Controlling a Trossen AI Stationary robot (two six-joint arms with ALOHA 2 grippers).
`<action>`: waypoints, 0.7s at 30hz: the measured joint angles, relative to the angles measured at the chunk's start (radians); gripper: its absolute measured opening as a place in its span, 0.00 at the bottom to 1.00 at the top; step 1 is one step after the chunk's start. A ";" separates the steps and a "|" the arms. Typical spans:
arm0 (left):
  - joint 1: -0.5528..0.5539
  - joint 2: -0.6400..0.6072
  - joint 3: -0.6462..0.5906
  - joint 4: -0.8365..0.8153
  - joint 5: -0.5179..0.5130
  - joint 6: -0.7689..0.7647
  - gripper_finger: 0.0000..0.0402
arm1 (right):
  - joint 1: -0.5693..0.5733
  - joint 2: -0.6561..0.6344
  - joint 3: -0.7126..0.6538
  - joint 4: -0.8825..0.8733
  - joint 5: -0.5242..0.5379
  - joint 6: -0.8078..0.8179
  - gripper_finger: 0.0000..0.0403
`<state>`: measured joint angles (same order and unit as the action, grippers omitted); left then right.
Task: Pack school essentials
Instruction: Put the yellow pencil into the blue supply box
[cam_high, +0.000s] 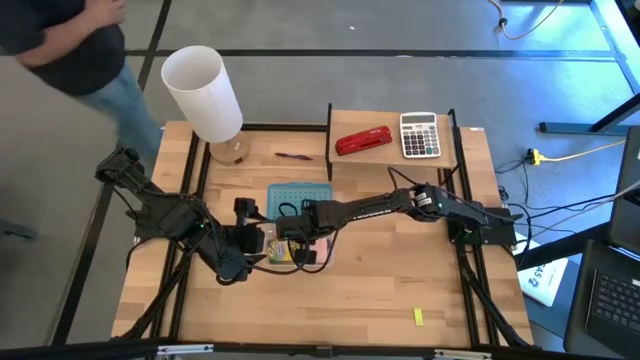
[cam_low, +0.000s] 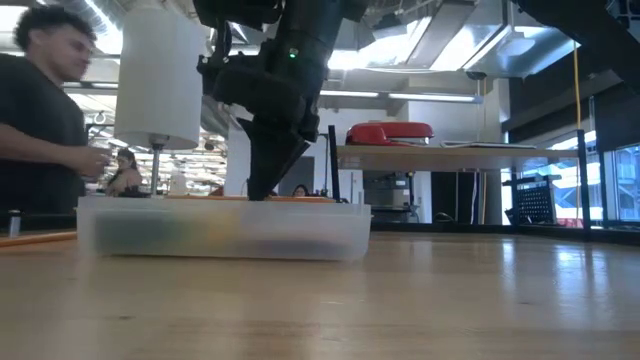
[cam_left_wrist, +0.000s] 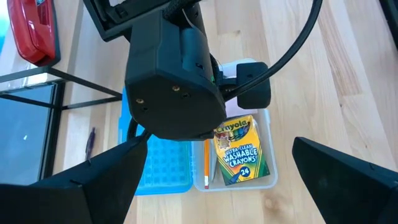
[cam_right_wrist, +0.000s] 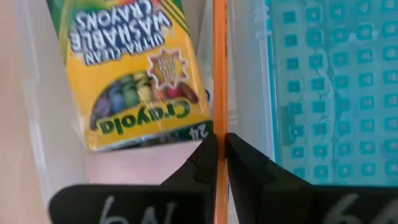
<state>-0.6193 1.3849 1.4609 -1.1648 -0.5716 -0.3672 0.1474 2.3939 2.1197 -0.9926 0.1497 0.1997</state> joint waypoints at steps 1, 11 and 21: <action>0.000 0.000 0.000 0.000 0.000 0.000 0.99 | 0.000 0.000 0.000 -0.010 0.000 0.000 0.08; 0.000 0.000 0.000 0.000 0.000 0.001 0.99 | -0.001 0.000 0.000 0.001 -0.001 -0.002 0.08; 0.000 0.000 0.000 0.000 0.000 0.001 0.99 | -0.001 0.021 0.000 0.005 -0.004 -0.037 0.08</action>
<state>-0.6193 1.3849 1.4609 -1.1645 -0.5720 -0.3664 0.1467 2.4153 2.1197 -0.9875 0.1462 0.1623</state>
